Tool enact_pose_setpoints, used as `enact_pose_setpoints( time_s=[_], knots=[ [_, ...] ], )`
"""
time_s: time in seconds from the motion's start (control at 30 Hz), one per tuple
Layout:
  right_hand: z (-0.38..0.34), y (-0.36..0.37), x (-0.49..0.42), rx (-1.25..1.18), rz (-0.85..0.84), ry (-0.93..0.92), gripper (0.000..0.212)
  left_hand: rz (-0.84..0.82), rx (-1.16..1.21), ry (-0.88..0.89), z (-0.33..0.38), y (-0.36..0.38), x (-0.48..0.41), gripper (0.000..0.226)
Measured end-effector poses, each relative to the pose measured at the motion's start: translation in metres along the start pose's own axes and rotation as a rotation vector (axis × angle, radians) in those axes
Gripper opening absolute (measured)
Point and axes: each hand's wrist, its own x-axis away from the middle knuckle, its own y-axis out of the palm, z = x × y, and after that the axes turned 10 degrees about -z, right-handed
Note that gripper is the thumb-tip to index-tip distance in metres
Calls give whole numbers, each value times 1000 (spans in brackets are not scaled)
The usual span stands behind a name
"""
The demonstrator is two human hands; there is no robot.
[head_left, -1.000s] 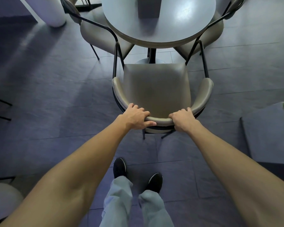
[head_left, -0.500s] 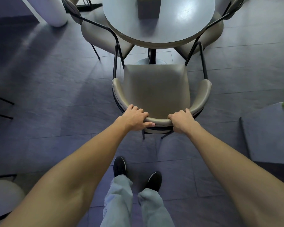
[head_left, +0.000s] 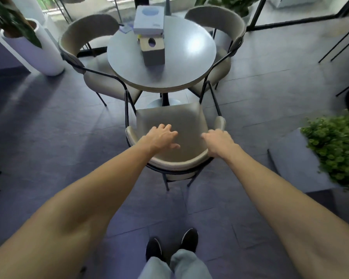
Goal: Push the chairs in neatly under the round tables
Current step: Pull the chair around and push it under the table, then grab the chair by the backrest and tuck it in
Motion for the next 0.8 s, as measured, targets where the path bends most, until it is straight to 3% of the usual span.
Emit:
enact_pose_setpoints(
  time_s=[0.3,0.5,0.8],
  knots=[
    [105,-81,29,-61,129,130,48,180,-1,-57,48,-139,-41,50],
    [199,-128,5,-33,161,87,59,227,60,-132,92,-213,-93,46],
    [331,-185,-58,42,160,53,53,252,146,-253,125,-276,-189,46]
  ],
)
